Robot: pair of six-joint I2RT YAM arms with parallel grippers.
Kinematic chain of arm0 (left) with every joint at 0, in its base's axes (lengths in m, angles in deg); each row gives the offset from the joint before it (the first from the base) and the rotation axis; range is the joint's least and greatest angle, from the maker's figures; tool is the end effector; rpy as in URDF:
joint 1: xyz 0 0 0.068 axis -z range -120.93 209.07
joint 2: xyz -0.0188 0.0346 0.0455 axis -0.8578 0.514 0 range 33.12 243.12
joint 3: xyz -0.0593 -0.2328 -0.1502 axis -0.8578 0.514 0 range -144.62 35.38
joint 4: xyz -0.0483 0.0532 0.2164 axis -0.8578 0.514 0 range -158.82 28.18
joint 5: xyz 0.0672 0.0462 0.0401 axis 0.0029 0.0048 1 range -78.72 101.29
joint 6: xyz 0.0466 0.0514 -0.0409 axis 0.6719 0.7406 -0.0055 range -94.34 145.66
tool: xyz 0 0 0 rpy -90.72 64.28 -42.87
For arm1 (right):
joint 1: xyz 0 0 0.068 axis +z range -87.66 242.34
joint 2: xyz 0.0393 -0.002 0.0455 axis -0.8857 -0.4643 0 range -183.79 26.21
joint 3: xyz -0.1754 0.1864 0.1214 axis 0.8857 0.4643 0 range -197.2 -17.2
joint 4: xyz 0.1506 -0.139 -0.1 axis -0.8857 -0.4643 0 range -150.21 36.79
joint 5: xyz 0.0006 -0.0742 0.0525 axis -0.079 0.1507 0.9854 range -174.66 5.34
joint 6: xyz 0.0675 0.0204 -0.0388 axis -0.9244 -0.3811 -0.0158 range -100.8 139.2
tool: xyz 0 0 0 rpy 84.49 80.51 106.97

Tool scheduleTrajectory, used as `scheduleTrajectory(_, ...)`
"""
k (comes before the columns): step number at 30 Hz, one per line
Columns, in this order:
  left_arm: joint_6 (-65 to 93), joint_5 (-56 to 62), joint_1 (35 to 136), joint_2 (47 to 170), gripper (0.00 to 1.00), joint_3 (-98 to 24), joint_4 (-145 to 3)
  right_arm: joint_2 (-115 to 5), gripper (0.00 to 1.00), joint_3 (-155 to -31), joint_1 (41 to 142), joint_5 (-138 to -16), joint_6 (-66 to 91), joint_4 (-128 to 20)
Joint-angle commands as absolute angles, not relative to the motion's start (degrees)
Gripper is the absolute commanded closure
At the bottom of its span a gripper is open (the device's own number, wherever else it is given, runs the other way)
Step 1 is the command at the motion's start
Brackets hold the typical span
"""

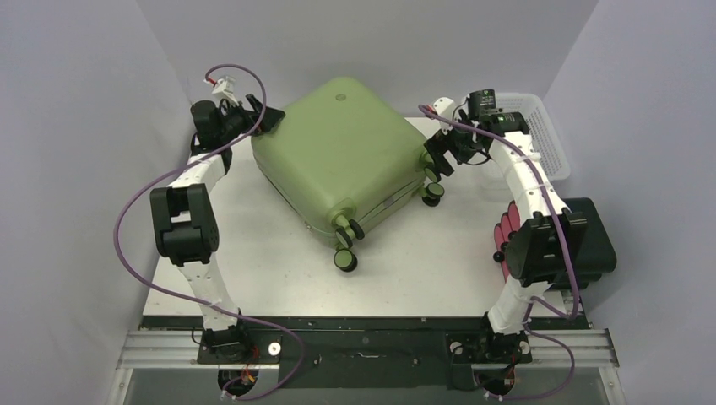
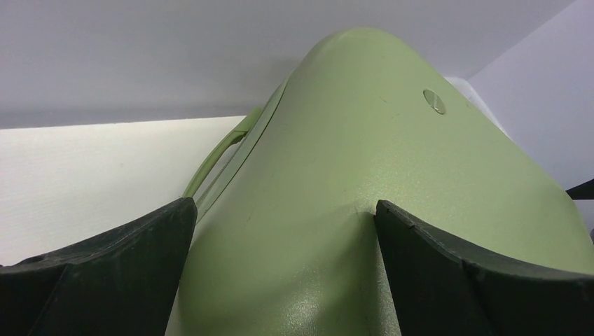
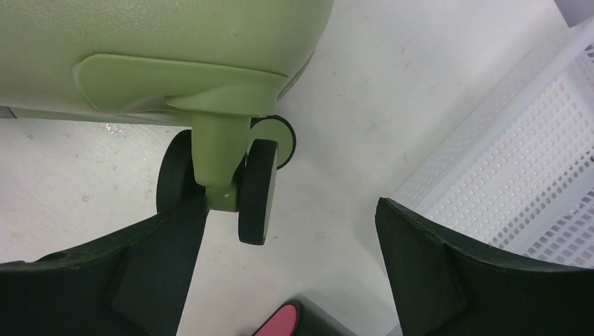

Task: Open, take out, and arrange the luggage
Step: Adjust the luggage at the center of the board.

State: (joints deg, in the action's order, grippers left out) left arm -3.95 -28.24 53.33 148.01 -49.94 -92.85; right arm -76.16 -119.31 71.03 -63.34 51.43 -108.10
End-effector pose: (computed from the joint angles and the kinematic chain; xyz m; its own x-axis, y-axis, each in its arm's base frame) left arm 0.4761 0.0034 0.2995 -0.3568 -0.4188 -0.8350 0.4335 0.7175 -0.5452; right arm 0.3594 0.0805 0.3271 -0.5016 -0.5793 -0.6425 -0.7255 0.6862 -0.0522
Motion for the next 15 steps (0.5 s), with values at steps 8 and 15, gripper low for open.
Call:
scheduleTrajectory(8,-6.62,-35.40,55.29,145.19,0.04,-45.05,-87.53,-77.57,0.15,-127.72,71.97,-49.24,48.57,-115.67)
scheduleTrajectory(15,-6.58,-35.47,55.42,143.52,0.04,-42.91,-88.68,-76.41,0.13,-125.32,74.35,-49.42,48.06,-117.47)
